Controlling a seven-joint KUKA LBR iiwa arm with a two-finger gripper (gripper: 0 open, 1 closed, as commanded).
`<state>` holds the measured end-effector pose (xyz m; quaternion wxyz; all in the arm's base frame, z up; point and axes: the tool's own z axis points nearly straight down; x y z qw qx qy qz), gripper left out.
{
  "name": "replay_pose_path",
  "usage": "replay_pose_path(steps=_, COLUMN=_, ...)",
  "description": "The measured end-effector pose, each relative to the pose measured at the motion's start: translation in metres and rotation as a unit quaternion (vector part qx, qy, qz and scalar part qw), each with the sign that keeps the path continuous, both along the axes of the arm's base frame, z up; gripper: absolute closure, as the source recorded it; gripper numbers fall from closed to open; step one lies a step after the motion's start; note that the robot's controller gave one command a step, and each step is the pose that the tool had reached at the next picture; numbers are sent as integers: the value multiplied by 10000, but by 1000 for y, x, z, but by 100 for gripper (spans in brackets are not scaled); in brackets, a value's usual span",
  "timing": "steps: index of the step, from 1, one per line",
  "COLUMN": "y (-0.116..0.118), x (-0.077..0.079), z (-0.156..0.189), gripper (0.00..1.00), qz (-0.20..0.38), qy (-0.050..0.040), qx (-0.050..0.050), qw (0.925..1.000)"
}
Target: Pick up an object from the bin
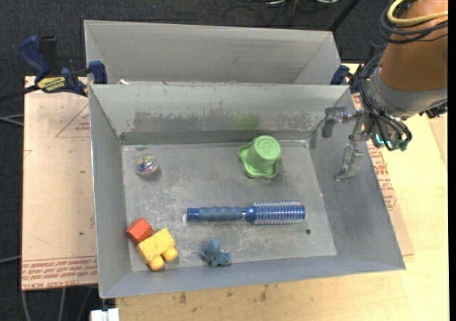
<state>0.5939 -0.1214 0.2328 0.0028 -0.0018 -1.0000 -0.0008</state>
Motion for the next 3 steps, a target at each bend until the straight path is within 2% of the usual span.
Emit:
replay_pose_path(steps=1, y=70, x=24, z=-128, gripper=0, qz=1880, qy=-82, qx=-3, qw=9821)
replay_pose_path(steps=2, y=111, x=-38, z=-137, gripper=0, qz=1776, qy=-210, qx=-11, qw=9839)
replay_pose_path(steps=3, y=120, x=-51, z=-138, gripper=0, qz=2009, qy=-232, qx=-21, qw=9793)
